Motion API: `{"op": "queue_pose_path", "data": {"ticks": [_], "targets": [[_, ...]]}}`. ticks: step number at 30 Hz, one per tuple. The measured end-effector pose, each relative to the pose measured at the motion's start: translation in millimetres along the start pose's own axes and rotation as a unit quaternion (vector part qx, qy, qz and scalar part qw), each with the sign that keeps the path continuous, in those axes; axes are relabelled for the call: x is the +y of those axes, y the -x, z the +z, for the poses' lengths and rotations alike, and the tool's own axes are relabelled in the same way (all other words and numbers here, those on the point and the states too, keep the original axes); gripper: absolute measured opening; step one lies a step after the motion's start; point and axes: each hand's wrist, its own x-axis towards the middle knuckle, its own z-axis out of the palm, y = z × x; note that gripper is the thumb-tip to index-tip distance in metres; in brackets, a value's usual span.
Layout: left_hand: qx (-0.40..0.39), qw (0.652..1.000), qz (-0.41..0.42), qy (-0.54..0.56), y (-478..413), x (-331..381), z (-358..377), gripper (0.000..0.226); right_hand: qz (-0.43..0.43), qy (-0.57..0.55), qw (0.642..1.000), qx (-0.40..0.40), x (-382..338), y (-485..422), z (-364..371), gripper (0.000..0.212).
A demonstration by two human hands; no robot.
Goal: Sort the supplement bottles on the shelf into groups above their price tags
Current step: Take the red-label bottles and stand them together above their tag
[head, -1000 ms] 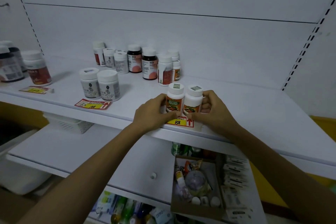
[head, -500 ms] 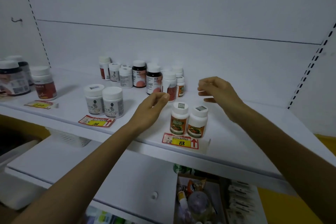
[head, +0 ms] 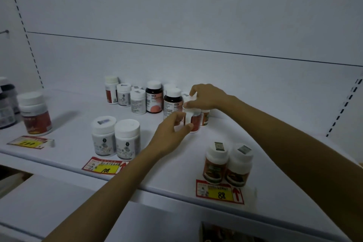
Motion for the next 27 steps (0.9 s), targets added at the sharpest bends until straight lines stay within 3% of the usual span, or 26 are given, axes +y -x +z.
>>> {"op": "queue_pose_path", "data": {"ticks": [3,8,12,18,22,27], "targets": [[0.003,1.0,0.002,0.007,-0.5,-2.9,-3.0,0.045,0.002,-0.017,0.999,0.044,0.3,-2.6,9.2,0.042],[0.031,0.998,0.012,0.054,9.7,6.9,1.7,0.059,0.005,-0.154,0.982,0.112,-1.3,21.0,4.2,0.037],[0.033,0.994,0.021,0.101,25.0,26.2,3.3,0.058,-0.011,-0.372,0.915,0.157,-8.7,66.9,-24.6,0.028],[0.109,0.979,0.057,0.164,76.3,56.8,1.1,0.044,-0.062,-0.538,0.825,0.161,-33.0,129.4,-45.1,0.028],[0.213,0.963,0.045,0.156,112.4,64.9,-10.8,0.045,-0.071,-0.583,0.798,0.137,-66.1,147.2,-34.4,0.032],[0.276,0.95,0.016,0.142,149.8,55.4,-56.3,0.053,-0.113,-0.626,0.768,0.081,-125.1,151.3,-20.6,0.029]]}}
